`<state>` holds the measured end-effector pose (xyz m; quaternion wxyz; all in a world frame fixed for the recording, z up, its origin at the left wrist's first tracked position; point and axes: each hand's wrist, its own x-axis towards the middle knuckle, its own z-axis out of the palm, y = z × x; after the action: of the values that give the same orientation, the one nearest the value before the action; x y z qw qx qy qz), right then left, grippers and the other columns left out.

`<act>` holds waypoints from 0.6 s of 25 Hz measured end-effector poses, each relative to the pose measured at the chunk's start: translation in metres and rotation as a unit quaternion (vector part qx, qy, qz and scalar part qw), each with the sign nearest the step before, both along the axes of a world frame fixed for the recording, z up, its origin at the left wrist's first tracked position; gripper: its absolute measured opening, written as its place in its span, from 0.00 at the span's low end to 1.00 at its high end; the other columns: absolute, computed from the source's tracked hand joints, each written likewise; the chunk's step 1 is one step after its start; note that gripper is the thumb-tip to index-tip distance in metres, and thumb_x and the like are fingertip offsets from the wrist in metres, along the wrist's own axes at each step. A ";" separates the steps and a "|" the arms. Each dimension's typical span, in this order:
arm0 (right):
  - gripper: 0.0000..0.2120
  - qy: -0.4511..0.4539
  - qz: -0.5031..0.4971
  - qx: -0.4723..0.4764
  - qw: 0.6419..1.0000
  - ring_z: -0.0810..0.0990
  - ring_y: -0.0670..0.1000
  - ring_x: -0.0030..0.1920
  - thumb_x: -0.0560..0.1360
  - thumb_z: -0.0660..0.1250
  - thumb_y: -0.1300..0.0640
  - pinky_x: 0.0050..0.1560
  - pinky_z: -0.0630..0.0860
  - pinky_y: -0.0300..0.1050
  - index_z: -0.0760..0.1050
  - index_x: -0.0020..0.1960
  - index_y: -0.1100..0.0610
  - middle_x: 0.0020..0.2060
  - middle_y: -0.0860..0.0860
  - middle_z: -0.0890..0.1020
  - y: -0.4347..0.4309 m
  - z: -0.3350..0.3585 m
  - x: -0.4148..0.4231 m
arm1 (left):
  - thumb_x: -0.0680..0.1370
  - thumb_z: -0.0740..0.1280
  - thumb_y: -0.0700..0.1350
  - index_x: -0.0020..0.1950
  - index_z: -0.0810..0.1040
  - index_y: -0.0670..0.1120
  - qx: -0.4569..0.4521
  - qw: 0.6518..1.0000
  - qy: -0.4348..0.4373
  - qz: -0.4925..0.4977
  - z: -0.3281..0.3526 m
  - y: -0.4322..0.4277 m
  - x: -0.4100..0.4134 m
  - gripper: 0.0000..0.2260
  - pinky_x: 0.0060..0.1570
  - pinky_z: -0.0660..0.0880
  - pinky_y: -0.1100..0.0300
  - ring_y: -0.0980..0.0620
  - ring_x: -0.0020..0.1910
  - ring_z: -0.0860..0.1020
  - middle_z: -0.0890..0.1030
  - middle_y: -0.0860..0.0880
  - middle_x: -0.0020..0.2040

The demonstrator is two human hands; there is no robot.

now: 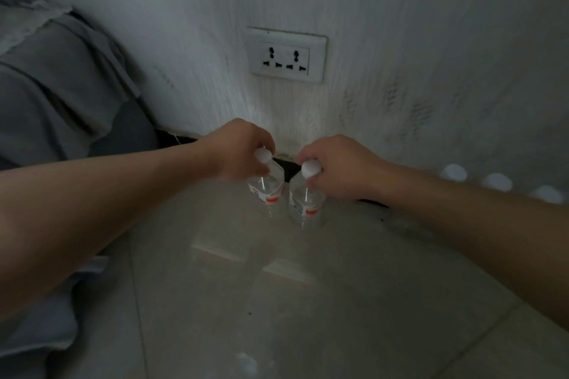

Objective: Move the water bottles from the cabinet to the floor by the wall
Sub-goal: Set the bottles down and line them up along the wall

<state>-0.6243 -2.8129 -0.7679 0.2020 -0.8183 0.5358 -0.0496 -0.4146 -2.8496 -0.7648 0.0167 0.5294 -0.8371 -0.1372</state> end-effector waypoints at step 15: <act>0.12 0.029 -0.083 -0.020 0.996 0.79 0.51 0.44 0.70 0.72 0.49 0.42 0.74 0.44 0.81 0.50 0.55 0.43 0.50 0.82 0.020 0.002 -0.068 | 0.71 0.70 0.41 0.56 0.82 0.52 0.067 0.992 0.006 -0.111 0.005 0.004 -0.078 0.15 0.53 0.76 0.57 0.54 0.50 0.78 0.82 0.53 0.51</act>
<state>-0.6924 -2.7933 -0.7656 0.1650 -0.7760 0.6064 -0.0536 -0.4925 -2.8453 -0.7595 -0.0285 0.4326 -0.8793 -0.1970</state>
